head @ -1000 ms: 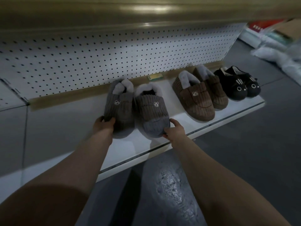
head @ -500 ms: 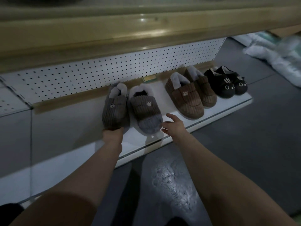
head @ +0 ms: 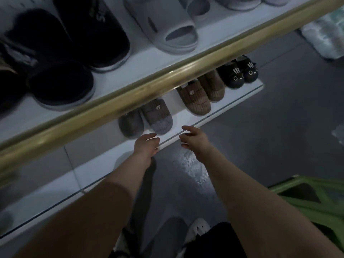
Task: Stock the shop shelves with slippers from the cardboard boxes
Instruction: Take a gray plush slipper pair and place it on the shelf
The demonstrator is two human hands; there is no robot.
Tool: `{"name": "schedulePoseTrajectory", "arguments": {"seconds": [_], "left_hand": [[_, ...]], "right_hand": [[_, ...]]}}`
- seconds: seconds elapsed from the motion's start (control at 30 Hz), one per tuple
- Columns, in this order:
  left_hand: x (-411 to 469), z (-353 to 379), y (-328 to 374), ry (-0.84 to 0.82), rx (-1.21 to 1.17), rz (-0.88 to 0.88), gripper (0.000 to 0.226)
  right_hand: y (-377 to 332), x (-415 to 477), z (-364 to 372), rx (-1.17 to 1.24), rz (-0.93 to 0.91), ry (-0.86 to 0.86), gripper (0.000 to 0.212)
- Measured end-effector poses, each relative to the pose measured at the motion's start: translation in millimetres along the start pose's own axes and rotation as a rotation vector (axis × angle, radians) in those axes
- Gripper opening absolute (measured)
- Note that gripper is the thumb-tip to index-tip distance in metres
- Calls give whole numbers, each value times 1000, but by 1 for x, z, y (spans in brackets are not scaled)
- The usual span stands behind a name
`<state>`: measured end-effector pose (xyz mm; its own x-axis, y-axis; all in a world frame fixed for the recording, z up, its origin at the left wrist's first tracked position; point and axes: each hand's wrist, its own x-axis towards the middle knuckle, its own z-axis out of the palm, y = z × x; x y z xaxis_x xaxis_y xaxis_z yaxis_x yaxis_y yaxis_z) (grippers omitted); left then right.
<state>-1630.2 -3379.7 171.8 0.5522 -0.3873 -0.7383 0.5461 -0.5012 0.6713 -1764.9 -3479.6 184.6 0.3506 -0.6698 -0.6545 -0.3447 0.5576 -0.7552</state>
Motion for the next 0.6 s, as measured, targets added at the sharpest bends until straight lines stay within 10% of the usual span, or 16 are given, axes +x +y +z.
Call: {"name": "schedulePoseTrajectory", "arguments": {"seconds": [0.6], "left_hand": [[-292, 109, 148, -297, 481, 217, 30]], "right_hand": [[-165, -260, -152, 82, 10, 82, 36]]}}
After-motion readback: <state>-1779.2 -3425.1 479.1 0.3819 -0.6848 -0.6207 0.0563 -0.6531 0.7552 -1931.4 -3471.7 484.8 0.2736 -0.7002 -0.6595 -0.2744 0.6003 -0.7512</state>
